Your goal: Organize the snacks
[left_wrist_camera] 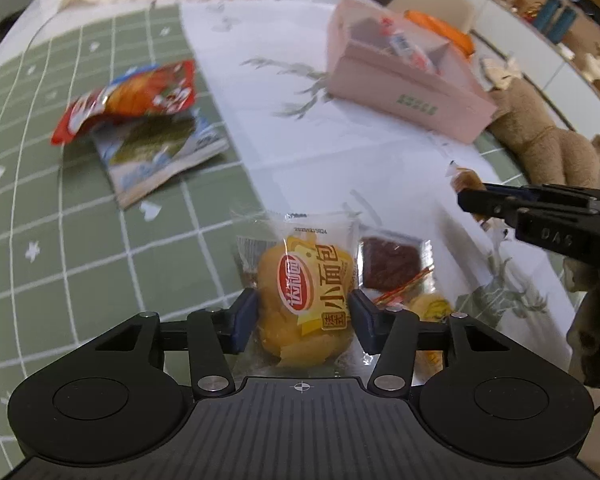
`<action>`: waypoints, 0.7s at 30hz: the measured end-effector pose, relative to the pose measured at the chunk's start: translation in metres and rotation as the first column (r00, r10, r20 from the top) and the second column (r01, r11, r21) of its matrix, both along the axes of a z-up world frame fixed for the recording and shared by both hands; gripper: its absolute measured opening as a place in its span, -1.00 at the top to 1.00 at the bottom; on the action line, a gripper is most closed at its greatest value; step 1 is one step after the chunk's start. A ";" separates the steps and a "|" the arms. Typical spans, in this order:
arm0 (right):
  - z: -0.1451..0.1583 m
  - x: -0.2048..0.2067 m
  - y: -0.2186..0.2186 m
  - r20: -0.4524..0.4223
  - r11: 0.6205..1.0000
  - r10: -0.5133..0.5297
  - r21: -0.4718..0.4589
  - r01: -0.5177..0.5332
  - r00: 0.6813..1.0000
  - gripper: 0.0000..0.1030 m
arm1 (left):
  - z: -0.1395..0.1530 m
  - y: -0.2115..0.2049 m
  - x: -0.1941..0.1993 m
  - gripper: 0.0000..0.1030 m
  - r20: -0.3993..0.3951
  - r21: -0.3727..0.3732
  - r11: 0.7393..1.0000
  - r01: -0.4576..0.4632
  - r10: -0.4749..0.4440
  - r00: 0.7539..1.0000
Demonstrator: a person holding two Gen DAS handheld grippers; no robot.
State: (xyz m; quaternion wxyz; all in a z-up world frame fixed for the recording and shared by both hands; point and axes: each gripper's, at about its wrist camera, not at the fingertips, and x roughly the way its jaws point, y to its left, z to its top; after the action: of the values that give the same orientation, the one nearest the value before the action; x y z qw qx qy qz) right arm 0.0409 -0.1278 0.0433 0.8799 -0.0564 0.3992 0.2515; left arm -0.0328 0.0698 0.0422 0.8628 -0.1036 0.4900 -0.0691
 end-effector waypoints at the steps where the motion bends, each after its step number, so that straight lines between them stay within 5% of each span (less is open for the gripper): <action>1: 0.004 0.001 -0.005 0.004 1.000 -0.016 0.004 0.016 1.000 0.61 | 0.004 -0.001 0.001 -0.06 0.017 -0.014 1.000 0.006 -0.006 1.000; 6: 0.037 0.000 -0.037 0.078 0.994 -0.110 0.036 0.107 0.991 0.61 | 0.052 0.002 0.020 -0.06 0.180 -0.119 0.992 0.047 -0.024 0.983; 12: 0.133 0.032 -0.058 0.256 0.974 -0.186 0.176 0.144 0.948 0.61 | 0.172 -0.008 0.105 -0.09 0.450 -0.166 0.969 0.183 -0.090 0.889; 15: 0.174 0.074 -0.053 0.290 0.969 -0.199 0.199 0.144 0.936 0.46 | 0.201 -0.017 0.180 -0.05 0.366 -0.172 0.964 0.204 -0.130 0.922; 17: 0.188 0.101 -0.052 0.279 0.959 -0.249 0.204 0.196 0.927 -0.14 | 0.201 -0.016 0.207 -0.03 0.348 -0.181 0.966 0.185 -0.113 0.930; 21: 0.177 0.106 -0.056 0.280 0.955 -0.279 0.177 0.236 0.919 -0.26 | 0.172 0.008 0.202 -0.04 0.357 -0.263 0.949 0.171 -0.069 0.931</action>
State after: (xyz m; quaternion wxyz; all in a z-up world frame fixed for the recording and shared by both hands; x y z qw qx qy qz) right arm 0.1473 -0.1840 0.2200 0.9576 0.0208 0.2455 0.1491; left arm 0.1691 0.0776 0.2144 0.9045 -0.1848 0.3218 -0.2103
